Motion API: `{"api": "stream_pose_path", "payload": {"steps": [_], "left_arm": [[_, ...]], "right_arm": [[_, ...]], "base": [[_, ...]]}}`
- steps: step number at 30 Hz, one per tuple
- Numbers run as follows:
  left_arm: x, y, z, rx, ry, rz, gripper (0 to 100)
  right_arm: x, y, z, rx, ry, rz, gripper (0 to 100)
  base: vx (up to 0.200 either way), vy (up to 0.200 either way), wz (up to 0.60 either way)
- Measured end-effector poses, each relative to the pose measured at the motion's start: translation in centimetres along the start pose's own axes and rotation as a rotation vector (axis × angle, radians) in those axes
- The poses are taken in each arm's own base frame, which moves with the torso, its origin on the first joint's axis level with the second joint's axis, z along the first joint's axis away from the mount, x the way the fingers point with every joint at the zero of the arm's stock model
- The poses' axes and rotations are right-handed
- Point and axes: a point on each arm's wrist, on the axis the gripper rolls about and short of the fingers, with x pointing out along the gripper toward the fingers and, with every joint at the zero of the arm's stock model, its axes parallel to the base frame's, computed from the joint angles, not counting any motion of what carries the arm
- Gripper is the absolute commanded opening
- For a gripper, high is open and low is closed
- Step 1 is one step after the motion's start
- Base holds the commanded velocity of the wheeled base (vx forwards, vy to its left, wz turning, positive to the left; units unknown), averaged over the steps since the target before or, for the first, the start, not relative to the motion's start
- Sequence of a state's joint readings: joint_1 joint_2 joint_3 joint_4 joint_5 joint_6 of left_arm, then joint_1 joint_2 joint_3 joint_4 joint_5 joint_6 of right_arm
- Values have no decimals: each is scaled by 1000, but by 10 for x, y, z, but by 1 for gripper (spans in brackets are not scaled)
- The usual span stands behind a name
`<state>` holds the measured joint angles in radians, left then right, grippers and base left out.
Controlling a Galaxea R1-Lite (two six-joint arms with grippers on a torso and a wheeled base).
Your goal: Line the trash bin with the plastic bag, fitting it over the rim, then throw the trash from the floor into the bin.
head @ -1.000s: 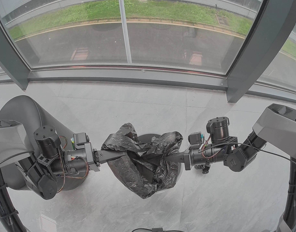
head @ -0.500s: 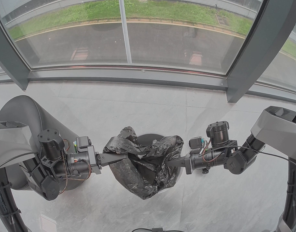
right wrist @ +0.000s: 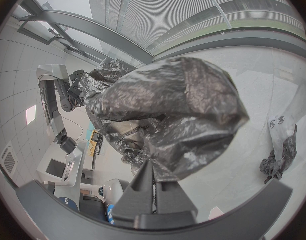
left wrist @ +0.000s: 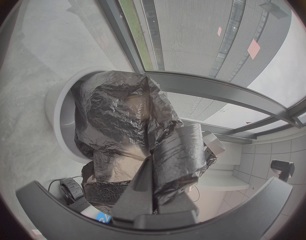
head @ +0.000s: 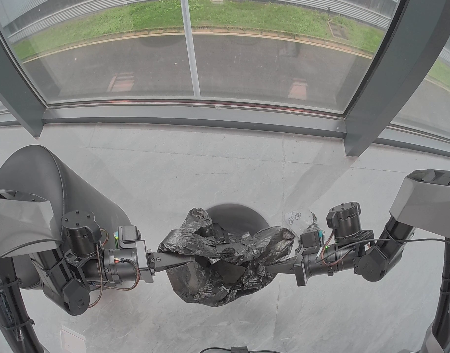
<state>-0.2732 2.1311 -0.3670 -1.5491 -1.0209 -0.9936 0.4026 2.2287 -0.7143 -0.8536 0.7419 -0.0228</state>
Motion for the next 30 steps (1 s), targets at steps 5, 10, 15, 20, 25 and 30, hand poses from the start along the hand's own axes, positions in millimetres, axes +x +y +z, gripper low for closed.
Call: {"api": "stream_pose_path", "payload": {"steps": [5, 10, 15, 20, 25, 30], "left_arm": [[3, 2, -5, -17, 20, 4, 0], [8, 3, -8, -22, 39, 1, 0], [13, 1, -5, -5, 43, -13, 0], [15, 1, -3, 3, 41, -17, 0], [16, 1, 0, 13, 36, -22, 0], [17, 3, 1, 11, 34, -19, 0]], "right_arm": [[-7, 6, -14, 14, 20, -2, 0], [-14, 9, -25, 12, 46, -7, 0], [-22, 6, -31, 25, 52, -29, 0], [-26, 2, -31, 36, 47, -43, 0], [-29, -5, -26, 37, 23, -62, 0], [-31, -9, -24, 35, 11, -73, 100]], "base": [[0, 0, 0], [0, 0, 0], [0, 0, 0], [0, 0, 0], [0, 0, 0], [0, 0, 0]]}}
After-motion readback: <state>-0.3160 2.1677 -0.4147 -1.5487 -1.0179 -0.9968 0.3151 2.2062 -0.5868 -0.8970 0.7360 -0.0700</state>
